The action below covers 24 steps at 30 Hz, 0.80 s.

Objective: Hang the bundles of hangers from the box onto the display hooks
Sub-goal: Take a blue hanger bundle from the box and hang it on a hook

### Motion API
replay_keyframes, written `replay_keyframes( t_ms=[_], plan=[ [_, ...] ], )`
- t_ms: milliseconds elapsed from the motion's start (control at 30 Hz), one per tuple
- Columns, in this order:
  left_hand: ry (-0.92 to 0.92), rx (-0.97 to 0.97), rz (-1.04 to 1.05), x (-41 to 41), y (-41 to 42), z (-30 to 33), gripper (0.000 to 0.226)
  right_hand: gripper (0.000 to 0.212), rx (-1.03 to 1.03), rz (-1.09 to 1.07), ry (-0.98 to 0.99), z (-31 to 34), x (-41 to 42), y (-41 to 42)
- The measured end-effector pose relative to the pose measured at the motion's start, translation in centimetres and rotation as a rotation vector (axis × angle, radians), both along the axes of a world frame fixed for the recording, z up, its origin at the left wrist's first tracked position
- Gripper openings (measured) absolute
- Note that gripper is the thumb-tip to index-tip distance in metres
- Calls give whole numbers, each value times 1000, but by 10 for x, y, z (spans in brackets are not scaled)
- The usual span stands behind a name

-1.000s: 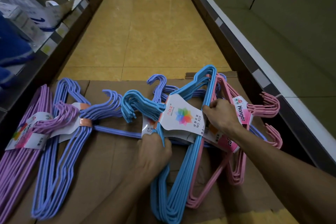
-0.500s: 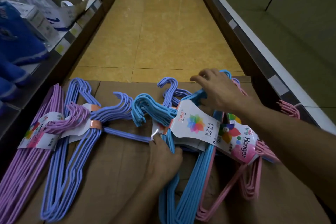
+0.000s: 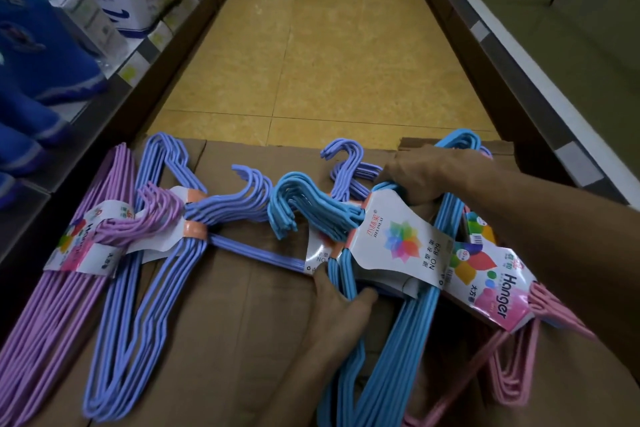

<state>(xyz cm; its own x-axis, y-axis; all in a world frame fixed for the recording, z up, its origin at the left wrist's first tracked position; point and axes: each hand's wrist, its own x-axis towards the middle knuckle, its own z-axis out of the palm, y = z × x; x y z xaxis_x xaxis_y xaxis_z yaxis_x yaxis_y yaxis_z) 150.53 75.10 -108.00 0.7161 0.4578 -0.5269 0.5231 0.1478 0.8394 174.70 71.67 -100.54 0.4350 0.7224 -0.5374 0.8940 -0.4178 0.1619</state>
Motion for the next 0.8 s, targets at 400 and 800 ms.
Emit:
replay_keyframes(
  t_ms=[400, 800],
  plan=[
    [-23, 2, 14, 2, -7, 0, 79, 15, 178, 51, -62, 2, -17, -14],
    [-152, 201, 5, 8, 6, 50, 77, 28, 322, 6, -148, 63, -25, -38]
  ],
)
